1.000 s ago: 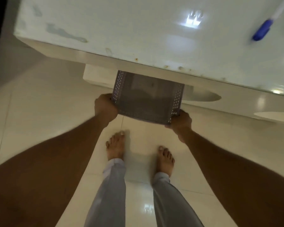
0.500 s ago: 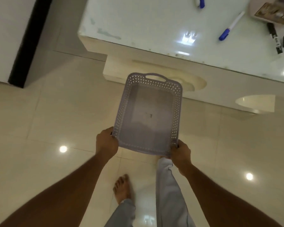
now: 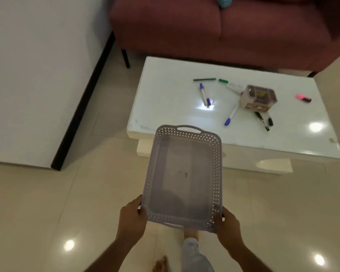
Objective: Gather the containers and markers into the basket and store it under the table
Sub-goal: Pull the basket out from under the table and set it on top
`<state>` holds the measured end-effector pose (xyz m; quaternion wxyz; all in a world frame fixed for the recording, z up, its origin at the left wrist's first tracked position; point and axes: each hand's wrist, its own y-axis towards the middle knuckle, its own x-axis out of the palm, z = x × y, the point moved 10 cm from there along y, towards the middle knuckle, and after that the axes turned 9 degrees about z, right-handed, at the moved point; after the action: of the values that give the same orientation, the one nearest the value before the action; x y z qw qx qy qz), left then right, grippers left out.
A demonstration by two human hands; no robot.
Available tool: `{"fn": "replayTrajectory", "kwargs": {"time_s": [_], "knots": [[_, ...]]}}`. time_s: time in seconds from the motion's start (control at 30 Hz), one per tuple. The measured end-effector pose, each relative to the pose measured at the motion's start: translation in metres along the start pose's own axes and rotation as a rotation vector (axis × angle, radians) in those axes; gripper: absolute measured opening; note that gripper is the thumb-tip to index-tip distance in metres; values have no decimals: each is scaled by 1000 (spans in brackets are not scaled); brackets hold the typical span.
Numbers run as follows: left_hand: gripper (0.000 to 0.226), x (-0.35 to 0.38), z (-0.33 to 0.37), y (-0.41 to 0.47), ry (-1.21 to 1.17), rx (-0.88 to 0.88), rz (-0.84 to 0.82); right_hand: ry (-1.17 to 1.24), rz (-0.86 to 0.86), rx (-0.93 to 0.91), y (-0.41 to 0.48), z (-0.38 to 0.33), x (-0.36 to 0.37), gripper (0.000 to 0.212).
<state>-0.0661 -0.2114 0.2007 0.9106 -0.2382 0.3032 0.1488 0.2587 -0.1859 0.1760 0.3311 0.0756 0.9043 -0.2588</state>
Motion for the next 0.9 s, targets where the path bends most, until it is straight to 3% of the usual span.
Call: {"fn": "replayTrajectory", "kwargs": {"time_s": [0.07, 0.23, 0.47, 0.67, 0.9], "knots": [[50, -19, 32, 30, -5, 43, 18, 23, -11, -25, 20, -42, -3, 45], [39, -44, 104, 133, 52, 91, 88, 70, -15, -73, 110, -133, 2, 16], [28, -35, 150, 308, 81, 70, 152, 141, -50, -23, 263, -231, 49, 17], [26, -1, 143, 404, 111, -7, 142, 92, -114, 66, 346, -255, 89, 21], [37, 10, 146, 441, 80, 33, 77, -37, -69, 84, 365, -262, 105, 19]]}}
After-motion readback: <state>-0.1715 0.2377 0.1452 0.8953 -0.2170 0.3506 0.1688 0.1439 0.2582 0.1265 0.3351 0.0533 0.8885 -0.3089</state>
